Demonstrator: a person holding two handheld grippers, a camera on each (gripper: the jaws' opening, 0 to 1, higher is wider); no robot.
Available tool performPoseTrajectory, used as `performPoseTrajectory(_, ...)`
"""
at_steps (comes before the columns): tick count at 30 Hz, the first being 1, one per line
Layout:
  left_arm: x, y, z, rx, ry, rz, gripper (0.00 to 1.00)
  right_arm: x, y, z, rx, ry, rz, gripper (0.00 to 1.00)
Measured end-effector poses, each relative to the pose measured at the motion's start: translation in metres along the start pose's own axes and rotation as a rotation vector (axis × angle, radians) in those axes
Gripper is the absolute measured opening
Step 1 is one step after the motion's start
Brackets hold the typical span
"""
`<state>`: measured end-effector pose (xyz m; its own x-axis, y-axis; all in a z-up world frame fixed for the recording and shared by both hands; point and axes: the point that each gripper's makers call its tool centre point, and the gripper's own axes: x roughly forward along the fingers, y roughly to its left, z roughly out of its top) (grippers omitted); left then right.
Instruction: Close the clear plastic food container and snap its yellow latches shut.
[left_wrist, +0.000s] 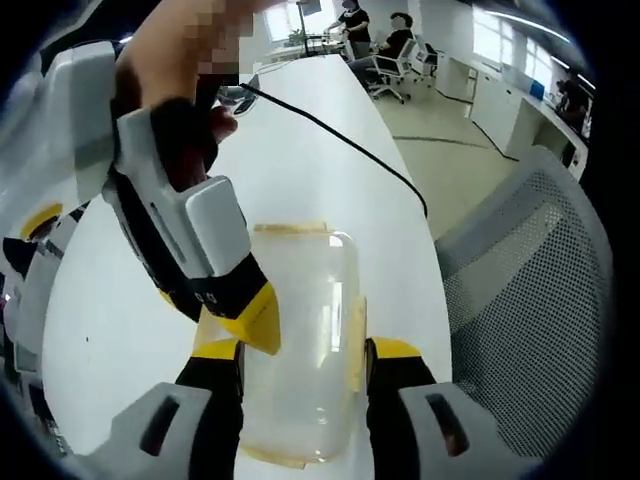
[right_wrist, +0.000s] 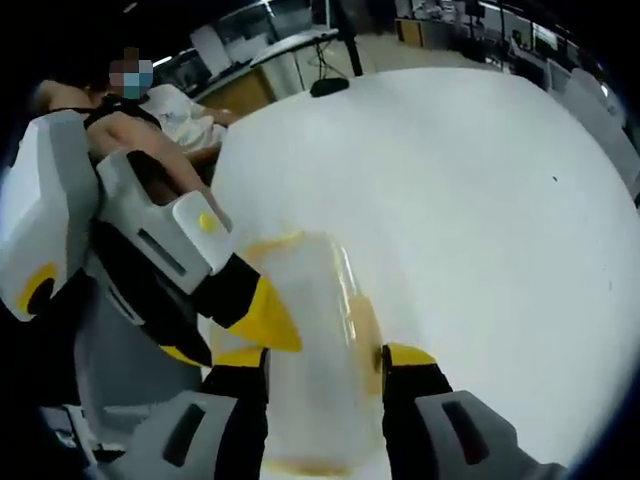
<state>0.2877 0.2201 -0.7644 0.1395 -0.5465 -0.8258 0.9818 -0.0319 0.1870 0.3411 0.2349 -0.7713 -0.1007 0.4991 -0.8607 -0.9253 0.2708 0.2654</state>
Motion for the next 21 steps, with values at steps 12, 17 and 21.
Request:
performPoseTrajectory(12,0.0016,0.0011,-0.0007,-0.011,0.005,0.031,0.47,0.0011,-0.0001,-0.0016,0.01,0.014,0.01,0.41)
performPoseTrajectory(17,0.0017,0.0022,-0.0013,-0.016,0.002,0.025,0.46,0.0003,-0.0018,-0.0011,0.018,0.015,0.03,0.38)
performPoseTrajectory(21,0.0021,0.0028,-0.0019,-0.006,0.026,0.036,0.45,0.0017,0.0009,-0.001,0.025,0.039,0.038,0.37)
